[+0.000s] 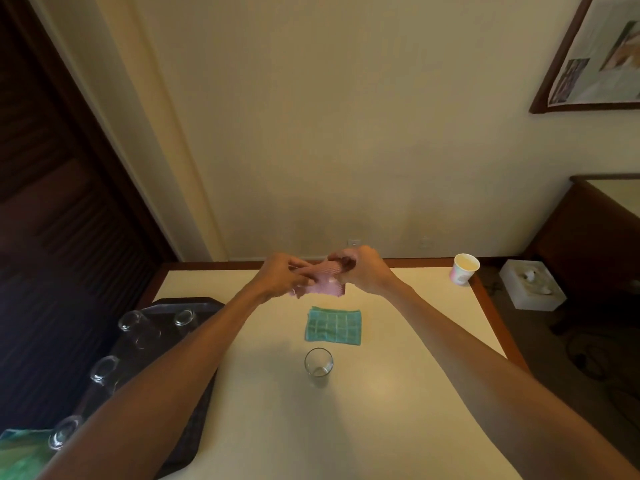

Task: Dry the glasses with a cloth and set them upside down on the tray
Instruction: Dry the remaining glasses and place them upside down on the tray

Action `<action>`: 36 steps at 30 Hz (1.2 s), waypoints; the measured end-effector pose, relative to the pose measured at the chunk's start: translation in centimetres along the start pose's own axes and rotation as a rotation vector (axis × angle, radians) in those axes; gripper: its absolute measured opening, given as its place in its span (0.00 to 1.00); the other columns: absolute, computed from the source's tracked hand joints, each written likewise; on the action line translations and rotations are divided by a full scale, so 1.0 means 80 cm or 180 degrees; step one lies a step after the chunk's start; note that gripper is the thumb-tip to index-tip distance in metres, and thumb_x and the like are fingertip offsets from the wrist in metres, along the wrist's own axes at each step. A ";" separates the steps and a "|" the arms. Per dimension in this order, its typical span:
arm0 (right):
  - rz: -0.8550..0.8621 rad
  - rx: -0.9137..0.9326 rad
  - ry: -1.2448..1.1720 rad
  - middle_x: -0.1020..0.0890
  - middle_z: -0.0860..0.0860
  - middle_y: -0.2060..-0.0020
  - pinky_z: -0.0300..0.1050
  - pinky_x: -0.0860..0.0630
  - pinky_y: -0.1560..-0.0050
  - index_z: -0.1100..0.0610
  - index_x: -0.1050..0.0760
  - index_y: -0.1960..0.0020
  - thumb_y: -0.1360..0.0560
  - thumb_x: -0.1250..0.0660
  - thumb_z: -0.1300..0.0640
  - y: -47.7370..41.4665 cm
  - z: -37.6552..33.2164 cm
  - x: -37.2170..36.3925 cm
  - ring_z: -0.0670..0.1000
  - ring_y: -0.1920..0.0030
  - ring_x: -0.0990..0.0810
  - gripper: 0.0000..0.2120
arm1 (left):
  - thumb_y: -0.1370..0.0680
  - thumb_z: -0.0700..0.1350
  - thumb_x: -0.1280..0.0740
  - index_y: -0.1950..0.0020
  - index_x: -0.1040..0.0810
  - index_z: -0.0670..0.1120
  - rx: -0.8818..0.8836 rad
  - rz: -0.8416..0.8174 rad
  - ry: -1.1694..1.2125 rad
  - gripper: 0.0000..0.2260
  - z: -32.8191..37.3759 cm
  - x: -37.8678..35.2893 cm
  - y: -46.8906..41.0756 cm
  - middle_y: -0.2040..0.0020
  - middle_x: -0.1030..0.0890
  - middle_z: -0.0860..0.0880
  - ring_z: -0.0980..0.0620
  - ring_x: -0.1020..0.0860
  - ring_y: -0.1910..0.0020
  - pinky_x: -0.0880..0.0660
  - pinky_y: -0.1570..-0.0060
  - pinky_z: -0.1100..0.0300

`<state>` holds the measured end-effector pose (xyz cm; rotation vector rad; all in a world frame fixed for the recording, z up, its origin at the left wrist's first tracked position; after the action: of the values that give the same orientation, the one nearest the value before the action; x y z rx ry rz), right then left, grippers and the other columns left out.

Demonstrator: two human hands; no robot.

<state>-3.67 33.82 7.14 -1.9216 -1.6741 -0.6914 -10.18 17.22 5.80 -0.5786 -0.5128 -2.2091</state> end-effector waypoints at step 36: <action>0.0499 -0.1218 -0.3636 0.19 0.58 0.44 0.54 0.24 0.46 0.57 0.26 0.34 0.19 0.34 0.50 0.030 0.060 -0.055 0.58 0.43 0.20 0.17 | 0.19 0.56 0.31 0.39 0.19 0.45 0.0418 -0.0774 0.0876 0.17 -0.025 -0.078 0.033 0.47 0.13 0.47 0.47 0.13 0.51 0.18 0.55 0.59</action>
<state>-1.56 33.49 0.53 -2.9920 -2.0068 0.2896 -4.95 18.16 1.19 -0.1439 -0.6014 -2.4123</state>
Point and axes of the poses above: each hand's wrist, its own y-axis away from the middle knuckle, its own x-axis out of the back of the hand, z = x × y, the point moved 8 cm from there along -y, towards the middle knuckle
